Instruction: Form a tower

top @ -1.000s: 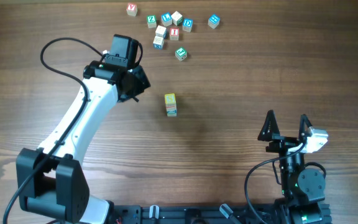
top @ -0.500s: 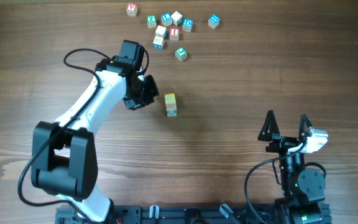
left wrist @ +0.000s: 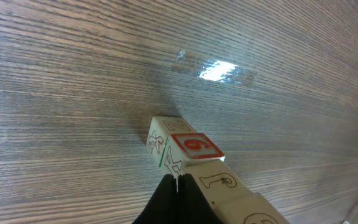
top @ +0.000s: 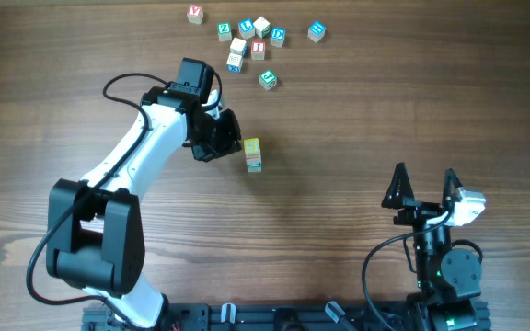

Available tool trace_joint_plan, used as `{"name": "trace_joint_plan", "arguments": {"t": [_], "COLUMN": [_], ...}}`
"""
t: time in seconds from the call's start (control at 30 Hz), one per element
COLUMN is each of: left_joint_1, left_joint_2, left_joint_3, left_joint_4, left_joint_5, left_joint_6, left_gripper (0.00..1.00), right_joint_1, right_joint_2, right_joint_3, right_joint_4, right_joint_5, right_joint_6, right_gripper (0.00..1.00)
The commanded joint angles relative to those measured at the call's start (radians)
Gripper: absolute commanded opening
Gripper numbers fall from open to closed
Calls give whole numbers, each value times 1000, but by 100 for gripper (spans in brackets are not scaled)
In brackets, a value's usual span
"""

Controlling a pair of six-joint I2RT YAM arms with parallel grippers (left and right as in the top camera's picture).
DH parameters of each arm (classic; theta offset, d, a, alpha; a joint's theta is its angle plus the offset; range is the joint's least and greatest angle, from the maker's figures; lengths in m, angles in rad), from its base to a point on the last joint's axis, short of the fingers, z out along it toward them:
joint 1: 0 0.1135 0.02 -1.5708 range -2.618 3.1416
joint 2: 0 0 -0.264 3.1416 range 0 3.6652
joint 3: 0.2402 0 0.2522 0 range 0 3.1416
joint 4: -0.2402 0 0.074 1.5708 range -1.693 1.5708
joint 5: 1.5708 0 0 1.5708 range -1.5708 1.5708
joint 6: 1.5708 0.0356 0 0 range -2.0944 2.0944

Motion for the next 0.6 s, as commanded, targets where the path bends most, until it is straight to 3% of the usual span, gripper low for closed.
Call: {"name": "trace_joint_plan", "arguments": {"t": [0.0, 0.57], "left_joint_1": [0, -1], "left_joint_2": [6, 6], "left_joint_3": [2, 2], "left_joint_4": [7, -42], "left_joint_5": [26, -16], "left_joint_6": [16, 16], "left_gripper": [5, 4], "right_joint_1": [-4, -4], "right_joint_2": [-6, -6], "right_joint_3": [-1, -1], "right_joint_4": [5, 5], "right_joint_5": [14, 14], "right_joint_6": [-17, -17], "right_gripper": [100, 99]}}
